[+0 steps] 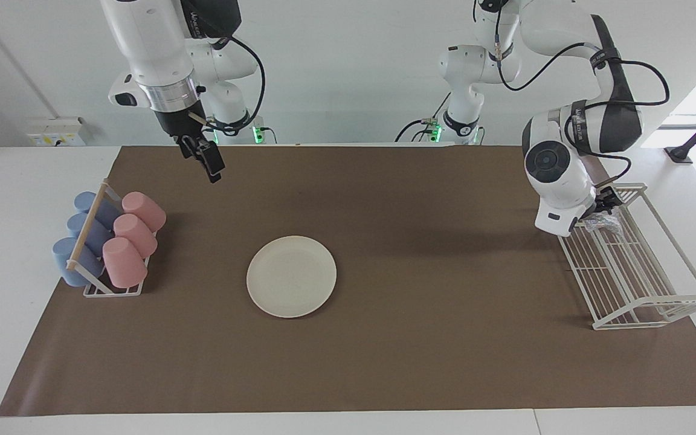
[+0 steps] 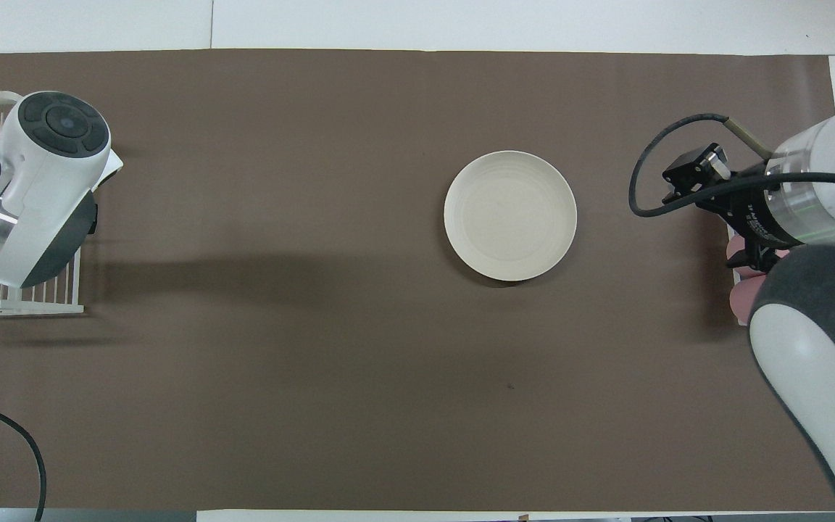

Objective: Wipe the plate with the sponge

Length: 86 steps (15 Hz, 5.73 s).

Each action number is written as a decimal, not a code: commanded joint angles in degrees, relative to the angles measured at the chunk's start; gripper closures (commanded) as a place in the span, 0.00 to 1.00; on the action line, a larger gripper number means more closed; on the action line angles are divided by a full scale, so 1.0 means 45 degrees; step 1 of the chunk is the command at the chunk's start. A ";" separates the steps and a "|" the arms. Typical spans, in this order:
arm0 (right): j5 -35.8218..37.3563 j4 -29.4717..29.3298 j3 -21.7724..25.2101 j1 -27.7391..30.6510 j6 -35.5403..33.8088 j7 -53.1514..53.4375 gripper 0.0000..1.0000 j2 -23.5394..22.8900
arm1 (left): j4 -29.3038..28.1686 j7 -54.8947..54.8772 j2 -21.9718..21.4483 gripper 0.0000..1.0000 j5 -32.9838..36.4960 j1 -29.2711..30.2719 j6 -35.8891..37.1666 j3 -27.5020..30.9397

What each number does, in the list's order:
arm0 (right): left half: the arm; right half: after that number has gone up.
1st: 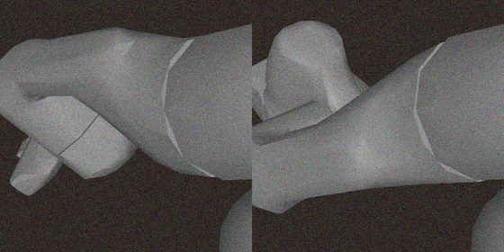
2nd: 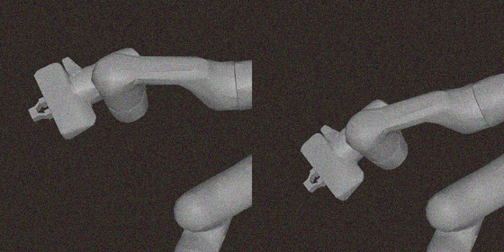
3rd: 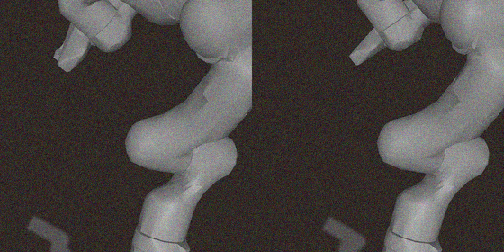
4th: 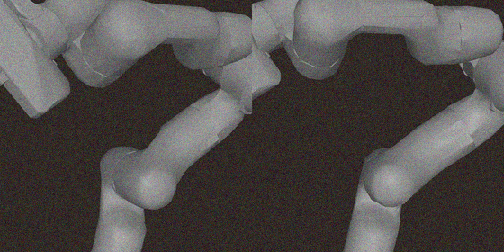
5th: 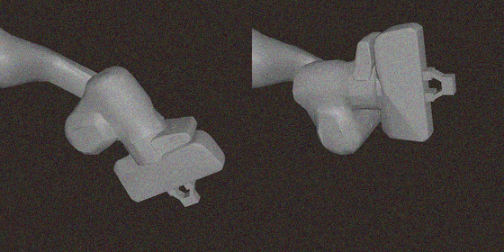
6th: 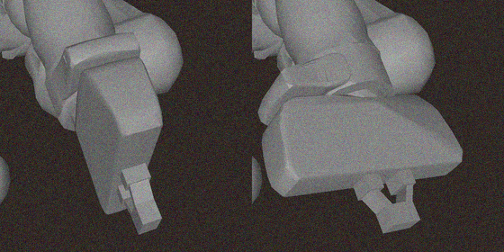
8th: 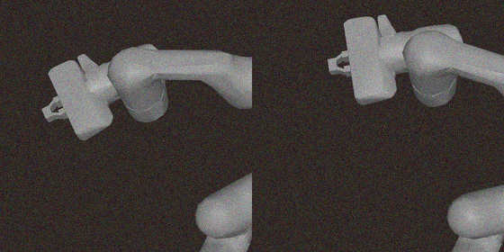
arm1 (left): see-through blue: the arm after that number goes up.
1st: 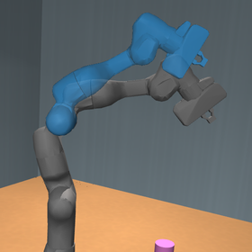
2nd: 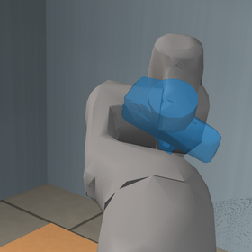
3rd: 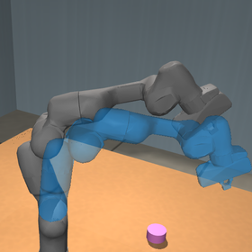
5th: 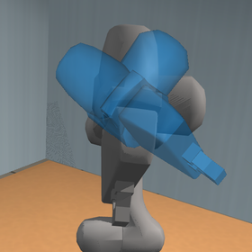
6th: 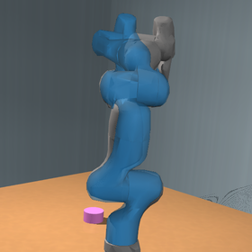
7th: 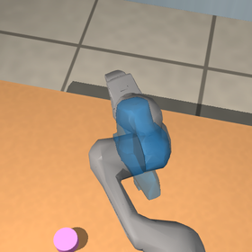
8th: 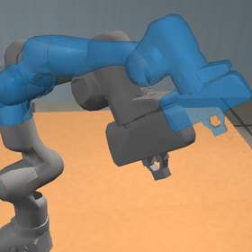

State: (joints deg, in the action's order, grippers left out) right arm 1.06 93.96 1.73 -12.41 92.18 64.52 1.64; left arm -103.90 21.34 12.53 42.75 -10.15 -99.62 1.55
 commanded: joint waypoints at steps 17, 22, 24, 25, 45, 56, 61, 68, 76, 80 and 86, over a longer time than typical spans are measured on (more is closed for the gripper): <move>-0.1642 -0.3079 -0.0657 -0.1205 -0.1945 0.8084 0.00 -0.1512 | 0.1968 -0.0502 0.0124 1.00 -0.0606 0.0147 0.1137 0.0046; -0.0841 -0.4223 -0.0677 -0.2359 -0.2653 0.8416 0.00 -0.2320 | 0.6191 -0.0601 0.0635 1.00 -0.5620 0.0166 0.4381 0.0201; -0.0801 -0.3870 -0.0677 -0.2632 -0.2459 0.8377 0.00 -0.2104 | 0.6758 -0.0523 0.0362 1.00 -0.8119 0.0534 0.4929 0.0338; -0.0879 -0.3811 -0.0677 -0.2633 -0.2303 0.8358 0.00 -0.2065 | 0.6897 -0.0446 0.0302 1.00 -0.9447 0.0885 0.5106 0.0358; -0.1055 -0.0942 -0.0755 -0.4506 0.0489 1.1365 0.00 -0.0621 | -0.6575 -0.5382 -0.6514 1.00 -2.6488 0.1966 0.0869 0.0319; -0.2774 0.1462 -0.1067 -0.5600 0.3790 1.2497 0.00 0.0279 | -0.8102 -0.8746 -0.6808 1.00 -2.8894 0.0109 0.0675 0.0319; -0.2813 0.1521 -0.1106 -0.6050 0.4182 1.3492 0.00 0.0162 | -0.8200 -0.8746 -0.6867 1.00 -2.8914 -0.0088 0.0577 0.0319; -0.2813 0.2361 -0.1106 -0.6871 0.6075 1.3983 0.00 0.0123 | -0.8200 -0.8765 -0.6945 1.00 -2.8914 -0.0166 0.0674 0.0319; -0.2813 0.2537 -0.1106 -0.6813 0.6371 1.2697 1.00 0.0123 | -0.8277 -0.8746 -0.7003 1.00 -2.8836 -0.0107 0.0733 0.0338; -0.2813 0.2518 -0.1106 -0.6832 0.6312 1.2596 1.00 0.0123 | -0.8317 -0.8746 -0.7042 1.00 -2.8797 -0.0048 0.0830 0.0338; -0.2813 0.2498 -0.1106 -0.6813 0.6292 1.2576 1.00 0.0103 | -0.8298 -0.8649 -0.7120 0.82 -2.8583 -0.0009 0.0850 0.0319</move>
State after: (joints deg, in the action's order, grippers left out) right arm -10.53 103.61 -3.17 -43.28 120.15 122.88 1.00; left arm -139.93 -17.16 -17.56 -85.90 -9.75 -95.30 2.31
